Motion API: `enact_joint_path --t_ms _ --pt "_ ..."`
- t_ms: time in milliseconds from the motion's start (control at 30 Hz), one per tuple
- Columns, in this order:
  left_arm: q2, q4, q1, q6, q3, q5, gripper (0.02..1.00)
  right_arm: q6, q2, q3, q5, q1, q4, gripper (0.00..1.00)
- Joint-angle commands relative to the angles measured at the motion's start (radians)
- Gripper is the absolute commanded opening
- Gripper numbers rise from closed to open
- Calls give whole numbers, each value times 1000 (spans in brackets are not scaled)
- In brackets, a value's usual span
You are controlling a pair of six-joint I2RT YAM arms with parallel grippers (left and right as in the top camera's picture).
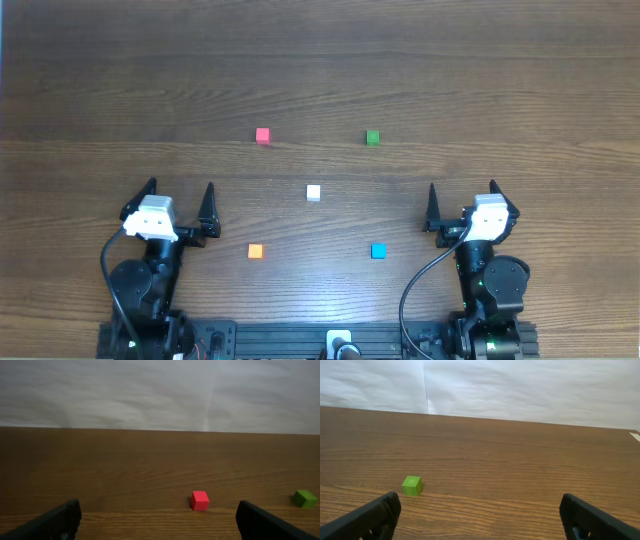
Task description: Stack Cubes
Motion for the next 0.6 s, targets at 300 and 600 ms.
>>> enact_joint_path --t_ms 300,600 --pt "-2 1 -5 11 -8 6 1000 -1 -10 -11 -11 -9 5 993" --pt "-2 -1 -5 12 -8 -61 1000 -1 -10 -11 -11 -9 5 991"
